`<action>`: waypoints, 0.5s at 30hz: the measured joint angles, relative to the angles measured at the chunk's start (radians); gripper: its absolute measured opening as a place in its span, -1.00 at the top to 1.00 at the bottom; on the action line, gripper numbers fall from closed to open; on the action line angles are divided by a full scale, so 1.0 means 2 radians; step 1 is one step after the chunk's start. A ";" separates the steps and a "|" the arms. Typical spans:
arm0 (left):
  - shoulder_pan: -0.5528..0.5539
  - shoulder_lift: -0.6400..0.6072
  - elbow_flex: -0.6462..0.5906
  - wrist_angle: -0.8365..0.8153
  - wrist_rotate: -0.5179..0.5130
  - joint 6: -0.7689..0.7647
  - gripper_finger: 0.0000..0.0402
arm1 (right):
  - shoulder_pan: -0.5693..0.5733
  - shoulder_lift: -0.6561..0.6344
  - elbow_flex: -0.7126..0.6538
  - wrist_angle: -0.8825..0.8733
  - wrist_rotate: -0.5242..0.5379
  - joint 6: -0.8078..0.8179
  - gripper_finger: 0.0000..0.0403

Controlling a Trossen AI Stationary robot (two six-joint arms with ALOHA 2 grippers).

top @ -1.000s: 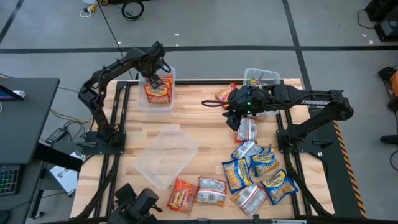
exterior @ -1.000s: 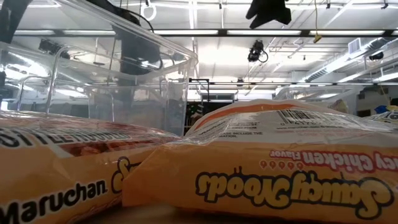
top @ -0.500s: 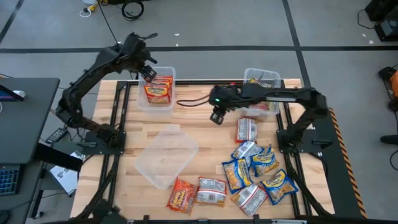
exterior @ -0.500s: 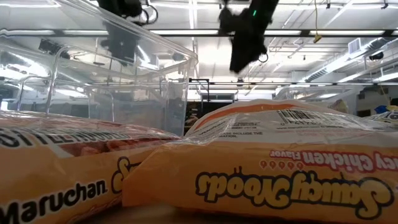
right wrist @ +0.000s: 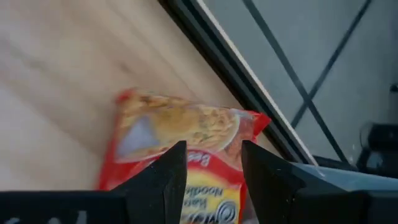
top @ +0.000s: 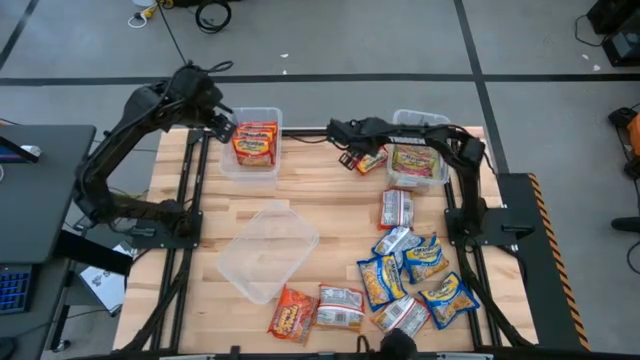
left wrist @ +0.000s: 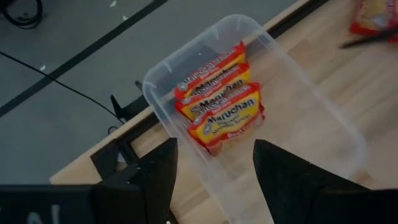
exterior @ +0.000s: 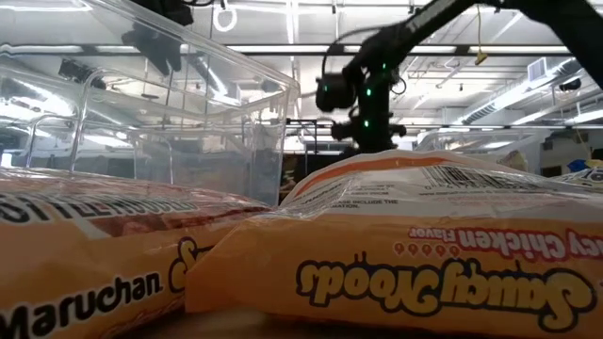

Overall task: Sort Maruchan noodles
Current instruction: Put the orange noodle pack into the top left transparent bin

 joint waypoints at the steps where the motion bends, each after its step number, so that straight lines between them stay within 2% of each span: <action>1: -0.005 -0.002 0.000 -0.003 0.000 -0.006 -0.07 | -0.008 0.008 0.000 0.001 0.000 0.000 0.22; 8: -0.051 -0.005 0.000 -0.011 -0.001 -0.018 -0.07 | -0.033 0.050 0.001 0.009 -0.048 -0.018 0.22; 13: -0.072 -0.005 0.000 -0.011 -0.003 -0.022 -0.07 | -0.020 0.051 0.003 0.005 -0.084 -0.053 0.22; 15: -0.077 -0.005 0.000 -0.011 -0.015 -0.027 -0.07 | -0.006 0.041 0.001 0.003 -0.123 -0.076 0.22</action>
